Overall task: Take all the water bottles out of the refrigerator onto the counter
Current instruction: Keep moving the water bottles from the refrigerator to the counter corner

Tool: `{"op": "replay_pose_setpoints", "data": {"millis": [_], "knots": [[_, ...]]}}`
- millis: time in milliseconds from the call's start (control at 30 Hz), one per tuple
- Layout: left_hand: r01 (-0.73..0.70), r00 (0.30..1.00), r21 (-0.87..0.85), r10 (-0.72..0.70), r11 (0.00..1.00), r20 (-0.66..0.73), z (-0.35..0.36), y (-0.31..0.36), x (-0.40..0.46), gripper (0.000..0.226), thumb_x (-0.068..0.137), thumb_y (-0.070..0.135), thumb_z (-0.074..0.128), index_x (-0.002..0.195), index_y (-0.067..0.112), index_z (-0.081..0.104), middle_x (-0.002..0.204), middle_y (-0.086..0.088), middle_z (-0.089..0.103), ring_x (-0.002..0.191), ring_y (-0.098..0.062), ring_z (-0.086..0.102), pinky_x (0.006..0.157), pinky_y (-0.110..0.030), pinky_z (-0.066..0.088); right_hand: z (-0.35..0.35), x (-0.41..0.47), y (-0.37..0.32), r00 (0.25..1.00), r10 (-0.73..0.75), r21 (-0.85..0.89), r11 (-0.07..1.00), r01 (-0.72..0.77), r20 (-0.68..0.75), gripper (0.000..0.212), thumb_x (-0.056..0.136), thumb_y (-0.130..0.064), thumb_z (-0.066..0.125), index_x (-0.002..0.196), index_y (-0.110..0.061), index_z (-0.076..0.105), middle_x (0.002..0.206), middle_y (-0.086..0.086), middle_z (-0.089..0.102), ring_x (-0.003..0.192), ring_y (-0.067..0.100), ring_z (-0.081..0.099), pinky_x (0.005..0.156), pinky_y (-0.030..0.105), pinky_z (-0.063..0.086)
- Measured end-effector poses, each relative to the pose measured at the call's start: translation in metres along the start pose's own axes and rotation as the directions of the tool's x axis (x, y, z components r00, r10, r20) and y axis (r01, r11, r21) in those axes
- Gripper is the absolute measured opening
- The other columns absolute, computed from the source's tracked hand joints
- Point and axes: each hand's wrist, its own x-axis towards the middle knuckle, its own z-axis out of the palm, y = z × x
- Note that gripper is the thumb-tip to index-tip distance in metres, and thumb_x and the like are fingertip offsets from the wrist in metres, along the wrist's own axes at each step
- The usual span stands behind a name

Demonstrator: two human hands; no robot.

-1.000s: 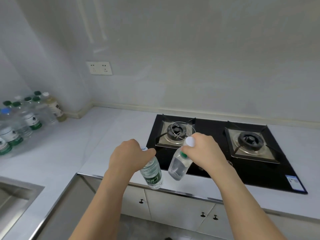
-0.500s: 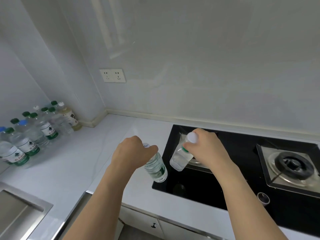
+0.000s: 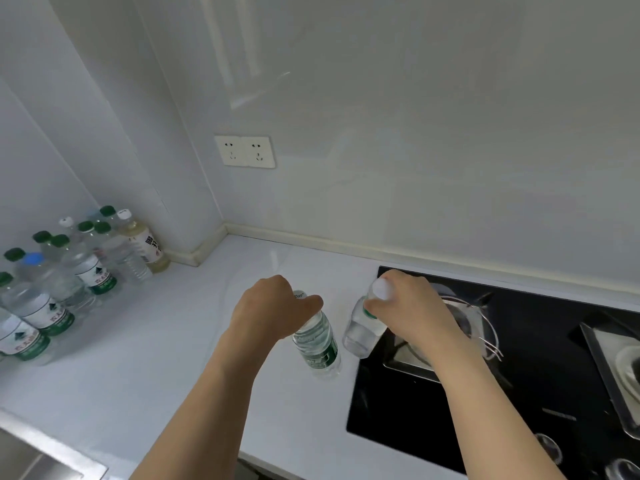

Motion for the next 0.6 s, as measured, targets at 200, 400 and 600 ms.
{"op": "replay_pose_setpoints", "data": {"millis": [200,400,600], "knots": [[0.048,0.998,0.026,-0.047,0.998,-0.037,-0.044,-0.065,0.066,0.037,0.072,0.048,0.057,0.067,0.012,0.048,0.064,-0.002,0.060,0.060,-0.020,0.053,0.052,-0.024,0.037,0.052,0.056,-0.072,0.997,0.002,-0.038,0.999,0.001,0.080,0.021,0.074,-0.037,0.064,0.089,-0.024,0.058,0.085,-0.005,0.061,0.079,0.018,0.059,0.063,0.030,0.047],[0.121,0.991,0.000,-0.121,0.993,-0.064,-0.083,-0.156,0.122,0.036,0.072,0.044,0.055,0.067,0.009,0.051,0.067,-0.005,0.062,0.060,-0.022,0.055,0.054,-0.025,0.041,0.117,0.120,-0.161,0.974,-0.106,-0.079,0.989,0.124,0.198,0.019,0.075,-0.037,0.064,0.087,-0.025,0.055,0.088,-0.005,0.060,0.079,0.019,0.060,0.061,0.030,0.049],[0.260,0.959,-0.049,-0.264,0.964,-0.101,-0.108,-0.244,0.156,0.035,0.072,0.044,0.055,0.067,0.010,0.050,0.069,-0.006,0.065,0.058,-0.021,0.053,0.049,-0.023,0.038,0.182,0.169,-0.241,0.926,-0.216,-0.081,0.964,0.252,0.310,0.020,0.077,-0.035,0.065,0.086,-0.022,0.052,0.091,-0.001,0.060,0.081,0.021,0.059,0.058,0.028,0.042]]}}
